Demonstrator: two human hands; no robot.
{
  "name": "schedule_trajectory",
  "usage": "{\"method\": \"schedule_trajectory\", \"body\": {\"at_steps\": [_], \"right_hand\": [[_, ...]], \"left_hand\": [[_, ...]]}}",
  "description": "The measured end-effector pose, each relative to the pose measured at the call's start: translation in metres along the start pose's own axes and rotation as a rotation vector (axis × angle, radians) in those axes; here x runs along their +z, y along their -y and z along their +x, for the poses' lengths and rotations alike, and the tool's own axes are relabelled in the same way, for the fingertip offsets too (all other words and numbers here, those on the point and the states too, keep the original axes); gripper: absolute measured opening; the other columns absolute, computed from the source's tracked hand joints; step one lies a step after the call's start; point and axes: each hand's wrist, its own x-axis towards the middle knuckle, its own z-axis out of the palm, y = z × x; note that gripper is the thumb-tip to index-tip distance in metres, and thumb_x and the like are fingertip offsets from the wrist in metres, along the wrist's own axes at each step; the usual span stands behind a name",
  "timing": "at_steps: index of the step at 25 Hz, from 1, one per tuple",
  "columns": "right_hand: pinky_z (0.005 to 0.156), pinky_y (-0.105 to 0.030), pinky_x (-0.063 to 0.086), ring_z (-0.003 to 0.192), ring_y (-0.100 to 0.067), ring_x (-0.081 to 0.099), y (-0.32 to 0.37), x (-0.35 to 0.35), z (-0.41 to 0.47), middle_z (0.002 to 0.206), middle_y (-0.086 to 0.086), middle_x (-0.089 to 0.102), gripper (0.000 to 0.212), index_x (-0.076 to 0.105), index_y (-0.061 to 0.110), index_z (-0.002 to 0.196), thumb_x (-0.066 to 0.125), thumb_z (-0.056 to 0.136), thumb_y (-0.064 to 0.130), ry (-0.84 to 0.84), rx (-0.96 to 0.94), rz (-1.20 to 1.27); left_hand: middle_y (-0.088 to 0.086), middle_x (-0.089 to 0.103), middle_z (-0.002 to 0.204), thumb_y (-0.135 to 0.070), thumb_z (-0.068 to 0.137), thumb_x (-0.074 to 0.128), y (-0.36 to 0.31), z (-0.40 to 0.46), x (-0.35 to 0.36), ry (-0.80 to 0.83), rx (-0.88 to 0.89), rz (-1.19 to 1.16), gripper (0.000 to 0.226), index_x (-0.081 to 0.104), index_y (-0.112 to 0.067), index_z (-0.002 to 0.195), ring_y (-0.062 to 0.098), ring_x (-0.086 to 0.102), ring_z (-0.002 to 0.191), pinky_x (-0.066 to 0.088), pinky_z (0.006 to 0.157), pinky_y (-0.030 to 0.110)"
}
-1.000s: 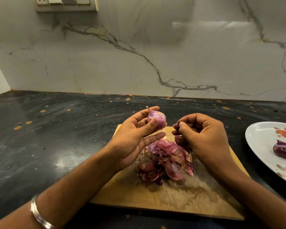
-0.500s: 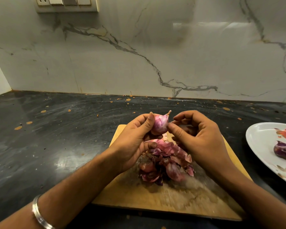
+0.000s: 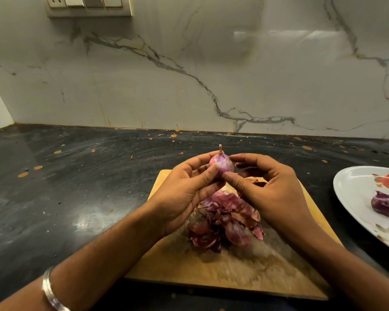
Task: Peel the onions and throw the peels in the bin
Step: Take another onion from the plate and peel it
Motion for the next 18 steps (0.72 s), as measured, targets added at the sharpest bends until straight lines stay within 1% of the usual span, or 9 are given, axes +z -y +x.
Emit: {"method": "schedule_trajectory", "body": {"at_steps": [2, 4, 6, 8, 10, 12, 15, 18], "right_hand": [[0.075, -0.026, 0.059, 0.090, -0.009, 0.072, -0.0008, 0.0007, 0.0005, 0.099, 0.008, 0.075, 0.037, 0.073, 0.024, 0.113, 0.078, 0.078, 0.032, 0.025, -0.037, 0.011], [0.075, -0.027, 0.060, 0.090, -0.009, 0.073, -0.0029, 0.0007, 0.0003, 0.099, 0.008, 0.077, 0.033, 0.074, 0.022, 0.115, 0.076, 0.082, 0.026, 0.025, -0.035, 0.066], [0.073, -0.027, 0.059, 0.086, -0.009, 0.074, -0.0038, 0.0010, -0.0003, 0.097, 0.008, 0.078, 0.028, 0.075, 0.023, 0.112, 0.074, 0.084, 0.025, -0.002, -0.047, 0.083], [0.072, -0.029, 0.060, 0.086, -0.011, 0.074, -0.0038, 0.0016, -0.0009, 0.098, 0.008, 0.077, 0.026, 0.076, 0.023, 0.111, 0.075, 0.085, 0.022, -0.004, -0.110, 0.050], [0.073, -0.032, 0.061, 0.090, -0.013, 0.073, -0.0034, 0.0031, -0.0019, 0.101, 0.009, 0.075, 0.027, 0.076, 0.021, 0.109, 0.077, 0.083, 0.020, 0.001, -0.187, 0.005], [0.074, -0.033, 0.061, 0.092, -0.013, 0.073, -0.0047, 0.0034, -0.0018, 0.100, 0.009, 0.074, 0.027, 0.076, 0.020, 0.106, 0.079, 0.079, 0.020, -0.016, -0.211, -0.001], [0.071, -0.029, 0.060, 0.086, -0.013, 0.073, -0.0074, 0.0023, -0.0011, 0.094, 0.008, 0.075, 0.022, 0.077, 0.017, 0.098, 0.082, 0.076, 0.017, -0.060, -0.200, 0.013], [0.070, -0.025, 0.059, 0.085, -0.013, 0.073, -0.0074, 0.0003, -0.0001, 0.091, 0.007, 0.075, 0.019, 0.077, 0.018, 0.094, 0.083, 0.077, 0.015, -0.085, -0.197, 0.010]], "left_hand": [[0.022, 0.067, 0.121, -0.008, 0.083, 0.064, -0.0014, -0.0006, 0.0006, -0.008, 0.002, 0.011, 0.046, 0.058, -0.004, 0.128, 0.025, 0.070, 0.107, 0.059, 0.084, 0.029], [0.022, 0.069, 0.119, -0.009, 0.080, 0.067, -0.0012, -0.0010, 0.0007, -0.032, 0.004, 0.039, 0.051, 0.054, -0.002, 0.129, 0.026, 0.070, 0.105, 0.060, 0.084, 0.031], [0.021, 0.070, 0.116, -0.011, 0.079, 0.069, 0.0001, -0.0014, 0.0004, -0.044, 0.017, 0.082, 0.054, 0.051, -0.001, 0.128, 0.028, 0.070, 0.106, 0.060, 0.082, 0.032], [0.018, 0.072, 0.111, -0.013, 0.078, 0.070, 0.0010, -0.0021, 0.0001, -0.048, 0.035, 0.124, 0.054, 0.050, -0.004, 0.128, 0.027, 0.071, 0.103, 0.060, 0.080, 0.031], [0.014, 0.072, 0.109, -0.015, 0.078, 0.071, 0.0012, -0.0027, -0.0001, -0.029, 0.050, 0.164, 0.053, 0.054, -0.009, 0.128, 0.022, 0.072, 0.099, 0.060, 0.079, 0.030], [0.013, 0.071, 0.114, -0.017, 0.078, 0.072, 0.0010, -0.0030, -0.0001, -0.009, 0.057, 0.213, 0.049, 0.061, -0.012, 0.126, 0.021, 0.071, 0.099, 0.060, 0.080, 0.029], [0.013, 0.072, 0.116, -0.019, 0.077, 0.072, 0.0015, -0.0028, -0.0004, 0.006, 0.057, 0.241, 0.049, 0.064, -0.014, 0.126, 0.022, 0.071, 0.101, 0.059, 0.083, 0.029], [0.011, 0.072, 0.117, -0.017, 0.080, 0.069, 0.0022, -0.0020, -0.0002, 0.027, 0.064, 0.238, 0.052, 0.061, -0.014, 0.130, 0.022, 0.071, 0.104, 0.058, 0.088, 0.030]]}}
